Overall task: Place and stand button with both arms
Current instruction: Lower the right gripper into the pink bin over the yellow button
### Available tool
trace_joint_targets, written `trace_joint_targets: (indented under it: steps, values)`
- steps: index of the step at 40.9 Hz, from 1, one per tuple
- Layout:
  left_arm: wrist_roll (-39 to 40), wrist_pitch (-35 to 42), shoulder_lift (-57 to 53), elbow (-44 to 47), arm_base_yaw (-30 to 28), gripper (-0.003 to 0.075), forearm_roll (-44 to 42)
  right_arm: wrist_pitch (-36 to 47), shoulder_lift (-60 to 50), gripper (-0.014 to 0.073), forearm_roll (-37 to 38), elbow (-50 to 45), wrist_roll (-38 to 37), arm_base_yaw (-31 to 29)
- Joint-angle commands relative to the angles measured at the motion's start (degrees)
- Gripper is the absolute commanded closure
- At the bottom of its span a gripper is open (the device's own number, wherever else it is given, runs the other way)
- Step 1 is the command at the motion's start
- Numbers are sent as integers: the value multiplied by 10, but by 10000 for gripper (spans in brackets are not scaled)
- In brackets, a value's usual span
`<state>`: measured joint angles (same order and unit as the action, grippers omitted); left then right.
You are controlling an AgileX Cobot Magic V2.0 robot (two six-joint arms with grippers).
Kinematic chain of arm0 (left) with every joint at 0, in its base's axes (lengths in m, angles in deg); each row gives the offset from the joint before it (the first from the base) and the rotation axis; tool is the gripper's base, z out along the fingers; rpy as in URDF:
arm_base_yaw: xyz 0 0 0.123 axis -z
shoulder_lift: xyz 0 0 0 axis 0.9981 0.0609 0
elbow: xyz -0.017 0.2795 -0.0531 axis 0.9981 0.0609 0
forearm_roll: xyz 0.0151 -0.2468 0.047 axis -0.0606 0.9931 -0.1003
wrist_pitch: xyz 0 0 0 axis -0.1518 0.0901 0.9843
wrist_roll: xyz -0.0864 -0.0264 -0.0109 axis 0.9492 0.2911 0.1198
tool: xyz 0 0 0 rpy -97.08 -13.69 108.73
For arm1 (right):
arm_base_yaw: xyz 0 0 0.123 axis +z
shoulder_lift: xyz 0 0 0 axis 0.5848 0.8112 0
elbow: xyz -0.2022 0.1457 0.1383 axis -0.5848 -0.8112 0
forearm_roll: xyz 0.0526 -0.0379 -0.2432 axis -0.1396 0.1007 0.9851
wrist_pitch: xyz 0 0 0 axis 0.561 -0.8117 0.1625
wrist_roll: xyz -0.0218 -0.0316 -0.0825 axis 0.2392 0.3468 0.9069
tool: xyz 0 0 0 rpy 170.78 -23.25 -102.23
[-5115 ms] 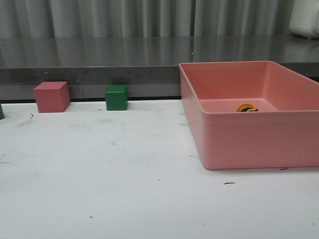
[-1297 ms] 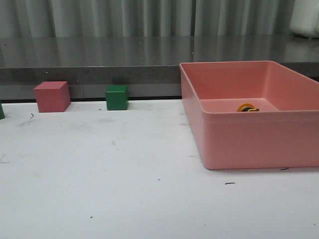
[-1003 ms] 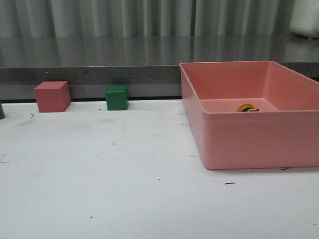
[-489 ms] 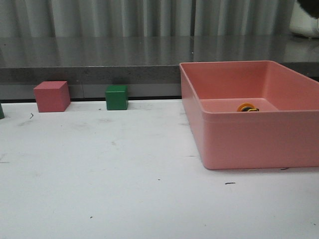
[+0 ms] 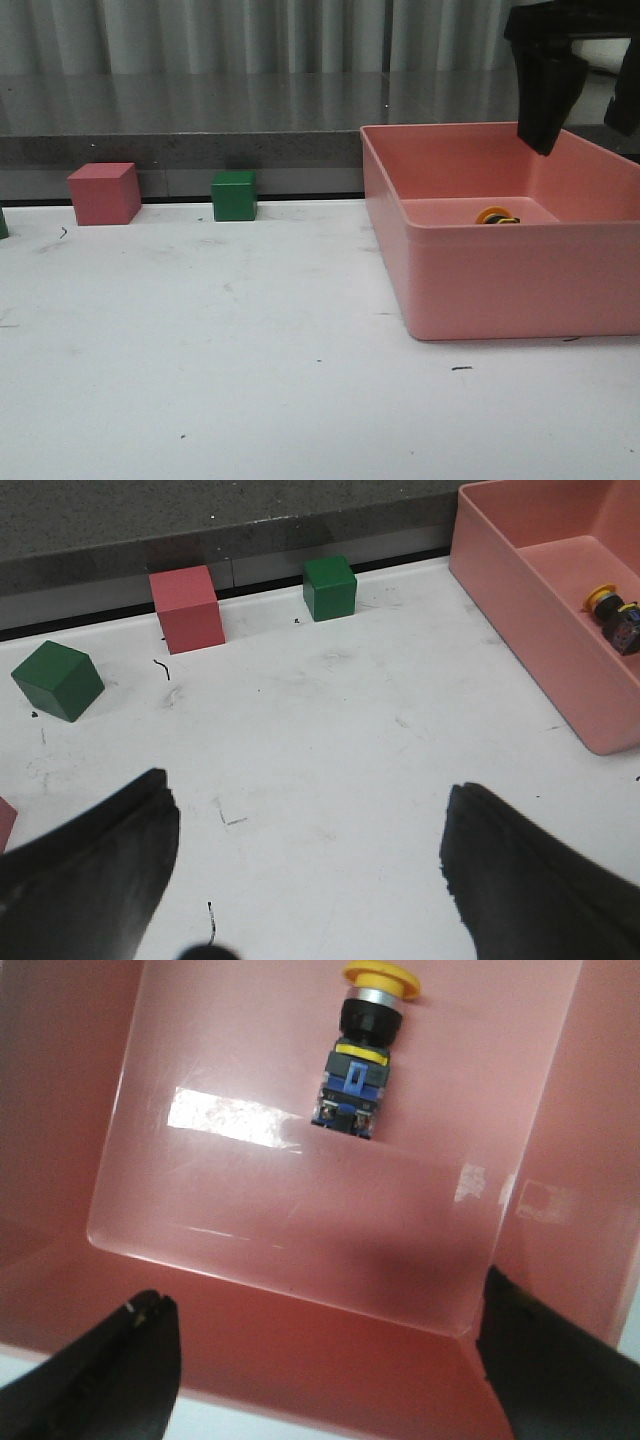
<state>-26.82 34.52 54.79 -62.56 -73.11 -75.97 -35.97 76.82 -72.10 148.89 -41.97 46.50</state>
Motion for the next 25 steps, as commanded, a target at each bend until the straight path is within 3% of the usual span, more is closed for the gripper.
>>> trace_joint_targets:
  steps: [1, 25]
  values:
    - [1, 37, 3, -19, 4, 185, 3, 16, 1, -31, 7, 32, -12, -10]
    - [1, 37, 3, -19, 4, 187, 3, 12, 113, -31, 2, 133, -79, -16]
